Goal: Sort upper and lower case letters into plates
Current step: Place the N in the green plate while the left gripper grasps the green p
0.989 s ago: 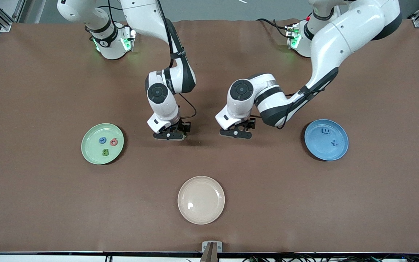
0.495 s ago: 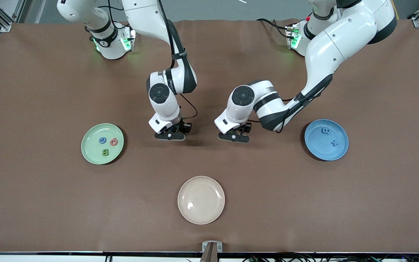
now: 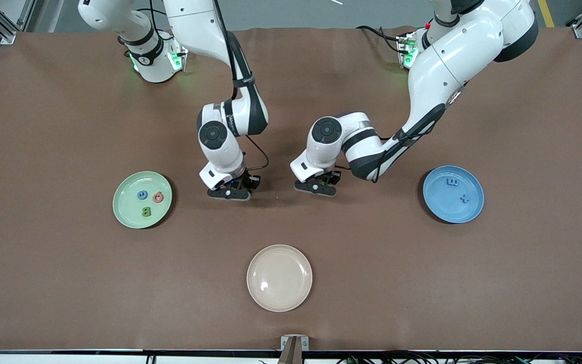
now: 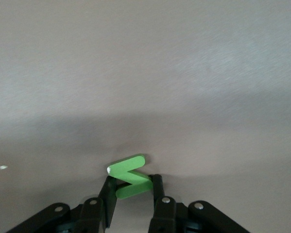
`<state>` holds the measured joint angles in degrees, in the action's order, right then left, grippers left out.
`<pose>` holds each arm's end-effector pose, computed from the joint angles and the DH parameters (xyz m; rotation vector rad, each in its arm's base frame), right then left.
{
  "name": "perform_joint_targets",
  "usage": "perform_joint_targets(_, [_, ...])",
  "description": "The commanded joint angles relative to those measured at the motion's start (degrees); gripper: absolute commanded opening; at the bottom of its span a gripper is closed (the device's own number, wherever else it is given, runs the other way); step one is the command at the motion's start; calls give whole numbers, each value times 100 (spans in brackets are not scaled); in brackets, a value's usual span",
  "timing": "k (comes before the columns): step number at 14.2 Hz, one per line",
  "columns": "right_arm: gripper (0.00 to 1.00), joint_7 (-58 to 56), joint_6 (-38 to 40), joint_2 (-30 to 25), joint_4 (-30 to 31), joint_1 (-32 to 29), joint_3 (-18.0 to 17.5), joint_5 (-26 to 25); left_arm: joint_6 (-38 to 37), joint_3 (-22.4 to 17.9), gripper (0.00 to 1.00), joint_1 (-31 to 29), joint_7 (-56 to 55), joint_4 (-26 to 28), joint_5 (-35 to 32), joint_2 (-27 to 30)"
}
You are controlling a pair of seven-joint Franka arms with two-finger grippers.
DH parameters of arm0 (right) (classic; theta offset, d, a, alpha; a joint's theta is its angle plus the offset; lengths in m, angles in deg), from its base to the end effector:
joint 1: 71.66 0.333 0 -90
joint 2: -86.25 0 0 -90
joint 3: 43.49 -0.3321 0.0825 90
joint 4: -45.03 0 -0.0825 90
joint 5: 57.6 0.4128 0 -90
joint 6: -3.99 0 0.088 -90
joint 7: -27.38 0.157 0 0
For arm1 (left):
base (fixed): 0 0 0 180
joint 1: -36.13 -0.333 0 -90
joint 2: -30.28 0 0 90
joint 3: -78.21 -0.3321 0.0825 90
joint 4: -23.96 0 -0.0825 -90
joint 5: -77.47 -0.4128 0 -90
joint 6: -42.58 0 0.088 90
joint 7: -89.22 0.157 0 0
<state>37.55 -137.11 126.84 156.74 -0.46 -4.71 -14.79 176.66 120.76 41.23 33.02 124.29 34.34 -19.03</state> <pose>0.5356 0.3532 0.1224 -3.0810 0.1213 -0.0482 0.5014 -0.4710 0.1196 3.0877 -0.3204 0.0232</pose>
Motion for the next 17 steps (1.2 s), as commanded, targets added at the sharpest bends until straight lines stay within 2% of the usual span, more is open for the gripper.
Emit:
perform_joint_targets(1, [0,-1048,1026,-437,87,-238,575,53,57,-89,55,34,101,-67,-2,9])
perform_joint_targets(4, [0,-2392,2162,-684,175,-142,1779,26,57,-98,49,25,127,-67,-2,9])
perform_joint_targets(5, [0,-3006,2287,-684,306,-115,2192,26,57,-98,49,17,127,-67,-2,9])
perform_joint_targets(8, [0,-4660,2227,-667,894,-159,2932,35,57,-98,40,17,127,-58,-2,9])
perform_joint_targets(10, [0,-5242,2218,-649,1158,-238,3170,35,57,-106,35,-1,127,-40,-2,0])
perform_joint_targets(11, [0,-5367,2209,-649,1255,-308,3180,35,57,-98,35,-1,119,-40,-2,0])
perform_joint_targets(14, [0,-5377,1762,-623,1546,-308,3119,96,57,-106,18,-18,110,-14,-2,9])
perform_joint_targets(17, [0,-5377,1647,-562,1573,-326,2979,280,49,-98,11,-27,-3,-14,6,27])
